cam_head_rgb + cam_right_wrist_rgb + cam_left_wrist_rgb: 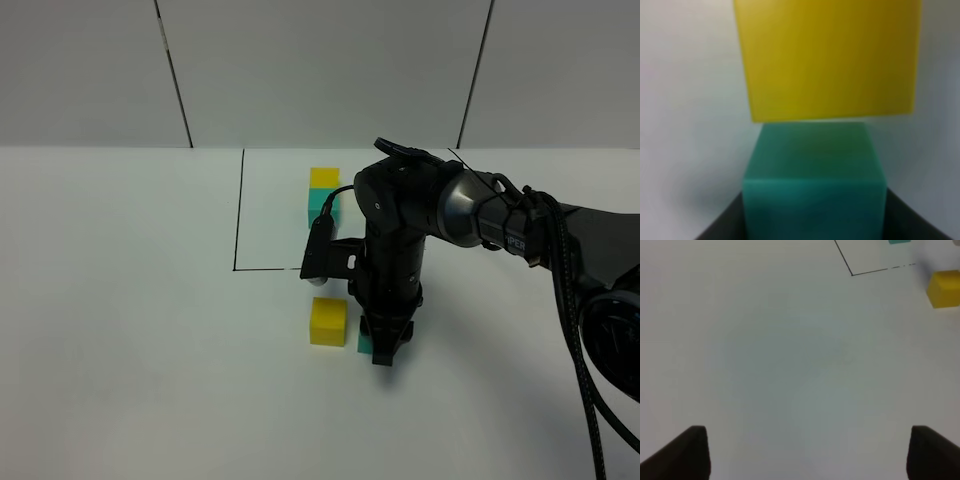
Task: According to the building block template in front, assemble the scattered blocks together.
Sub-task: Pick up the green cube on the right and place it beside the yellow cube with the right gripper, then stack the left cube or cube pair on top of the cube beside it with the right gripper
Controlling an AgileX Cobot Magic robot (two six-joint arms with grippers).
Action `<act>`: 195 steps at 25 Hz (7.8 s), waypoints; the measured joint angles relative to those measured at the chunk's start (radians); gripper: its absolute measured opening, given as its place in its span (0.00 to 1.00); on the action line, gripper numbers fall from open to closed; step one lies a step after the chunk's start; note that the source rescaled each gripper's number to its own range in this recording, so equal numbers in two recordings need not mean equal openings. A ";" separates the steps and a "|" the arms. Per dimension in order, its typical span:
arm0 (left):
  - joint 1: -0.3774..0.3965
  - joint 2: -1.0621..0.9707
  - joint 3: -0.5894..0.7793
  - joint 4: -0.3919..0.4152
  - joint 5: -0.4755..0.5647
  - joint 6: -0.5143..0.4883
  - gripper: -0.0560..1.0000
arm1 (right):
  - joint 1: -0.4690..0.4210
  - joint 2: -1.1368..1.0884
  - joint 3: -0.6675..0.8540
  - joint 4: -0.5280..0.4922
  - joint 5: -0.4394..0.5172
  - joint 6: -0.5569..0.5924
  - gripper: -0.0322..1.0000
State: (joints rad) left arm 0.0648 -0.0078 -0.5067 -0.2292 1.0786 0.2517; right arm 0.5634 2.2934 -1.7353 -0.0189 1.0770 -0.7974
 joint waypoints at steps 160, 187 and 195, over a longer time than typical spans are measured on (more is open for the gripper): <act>0.000 0.000 0.000 0.000 0.000 0.000 0.91 | 0.068 0.028 -0.218 0.019 0.086 0.042 1.00; 0.000 0.000 0.000 0.000 0.000 0.000 0.91 | 0.051 0.112 -0.209 0.025 0.045 0.016 1.00; 0.000 0.000 0.000 0.000 0.000 0.000 0.91 | 0.047 0.112 -0.209 0.038 0.058 -0.003 0.89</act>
State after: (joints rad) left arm 0.0648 -0.0078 -0.5067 -0.2292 1.0786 0.2517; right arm 0.6108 2.4050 -1.9446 0.0187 1.1352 -0.7999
